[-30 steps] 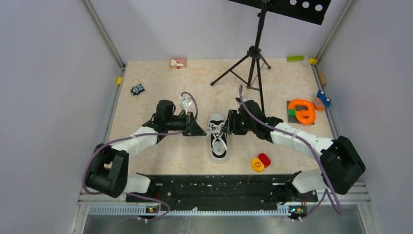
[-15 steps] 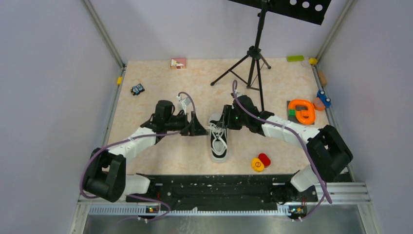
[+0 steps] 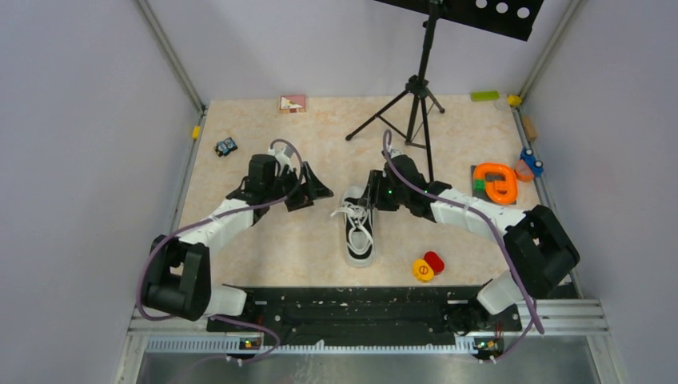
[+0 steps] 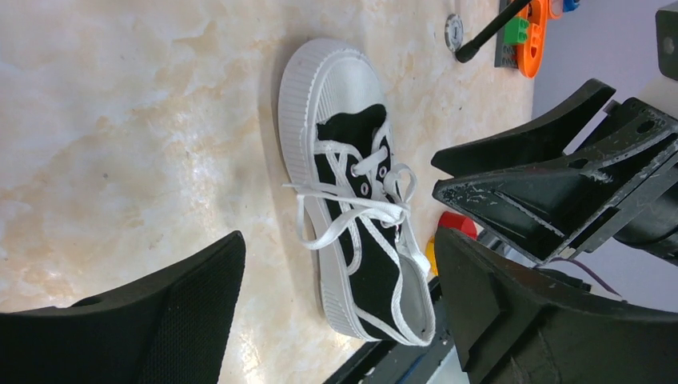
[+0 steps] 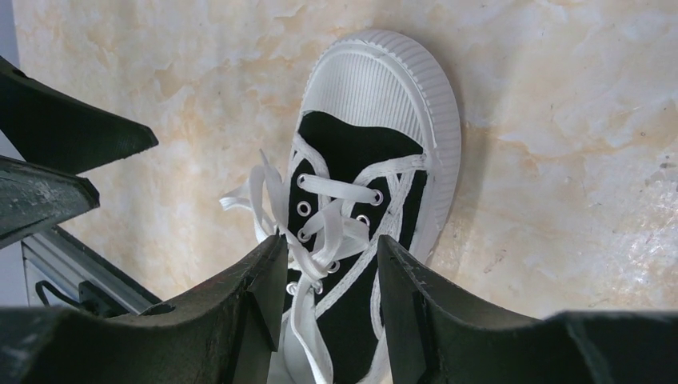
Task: Tie the shoes
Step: Cross the shoelace with the shoelace.
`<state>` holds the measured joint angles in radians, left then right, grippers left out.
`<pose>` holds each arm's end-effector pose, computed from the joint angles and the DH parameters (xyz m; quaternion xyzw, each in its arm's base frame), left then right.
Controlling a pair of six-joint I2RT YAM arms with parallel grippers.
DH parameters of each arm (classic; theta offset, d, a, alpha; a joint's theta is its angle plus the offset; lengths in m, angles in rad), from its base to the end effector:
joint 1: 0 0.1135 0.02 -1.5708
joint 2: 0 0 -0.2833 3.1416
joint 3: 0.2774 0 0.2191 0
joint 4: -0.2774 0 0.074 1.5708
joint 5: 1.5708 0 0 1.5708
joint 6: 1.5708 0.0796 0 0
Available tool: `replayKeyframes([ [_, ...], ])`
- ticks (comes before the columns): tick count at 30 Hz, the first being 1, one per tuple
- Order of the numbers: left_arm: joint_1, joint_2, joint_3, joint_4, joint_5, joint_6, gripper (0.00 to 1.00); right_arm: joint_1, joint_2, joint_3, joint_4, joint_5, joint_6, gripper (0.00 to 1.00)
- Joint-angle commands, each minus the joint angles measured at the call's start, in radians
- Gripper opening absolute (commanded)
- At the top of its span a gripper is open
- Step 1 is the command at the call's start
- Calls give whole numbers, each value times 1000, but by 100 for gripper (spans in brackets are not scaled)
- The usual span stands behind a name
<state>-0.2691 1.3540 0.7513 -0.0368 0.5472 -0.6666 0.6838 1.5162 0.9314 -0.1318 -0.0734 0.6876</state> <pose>0.2595 -0.1145 0.2354 -0.0509 0.8673 -0.4104 0.2770 0.2514 0.2124 0.2293 -0.0135 0.9096 0.2880 0.2992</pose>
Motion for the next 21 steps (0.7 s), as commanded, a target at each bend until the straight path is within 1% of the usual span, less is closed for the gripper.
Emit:
replayKeyframes([
  [1, 2, 16, -33, 65, 93, -47, 86, -7, -48, 40, -1, 12, -28, 47],
  [2, 2, 19, -45, 81, 113, -59, 77, -7, -52, 40, -4, 11, -31, 47],
  [3, 2, 21, -62, 106, 129, -70, 62, -7, -57, 38, -8, 13, -31, 47],
  [4, 2, 22, -77, 122, 137, -83, 50, -7, -59, 38, -12, 14, -34, 47],
  [5, 2, 25, -99, 138, 145, -95, 47, -8, -63, 37, -14, 16, -35, 47],
  [7, 2, 38, -124, 173, 160, -121, 57, -7, -64, 36, -16, 18, -37, 47],
  [8, 2, 47, -133, 198, 167, -137, 64, -7, -60, 37, -17, 18, -38, 47],
  [9, 1, 56, -140, 230, 176, -155, 78, -7, -56, 39, -17, 19, -40, 47],
  [10, 1, 71, -144, 254, 186, -175, 84, -7, -51, 41, -18, 20, -39, 47],
  [13, -2, 112, -145, 312, 206, -205, 87, -7, -41, 47, -15, 17, -37, 47],
  [15, -5, 142, -138, 328, 212, -209, 87, -7, -38, 53, -13, 20, -35, 47],
  [16, -5, 154, -136, 340, 216, -212, 84, -7, -37, 57, -16, 22, -36, 47],
  [19, -8, 192, -131, 393, 233, -232, 69, -7, -37, 61, -20, 26, -36, 47],
  [21, -13, 225, -114, 407, 261, -235, 54, -7, -39, 61, -24, 28, -35, 47],
])
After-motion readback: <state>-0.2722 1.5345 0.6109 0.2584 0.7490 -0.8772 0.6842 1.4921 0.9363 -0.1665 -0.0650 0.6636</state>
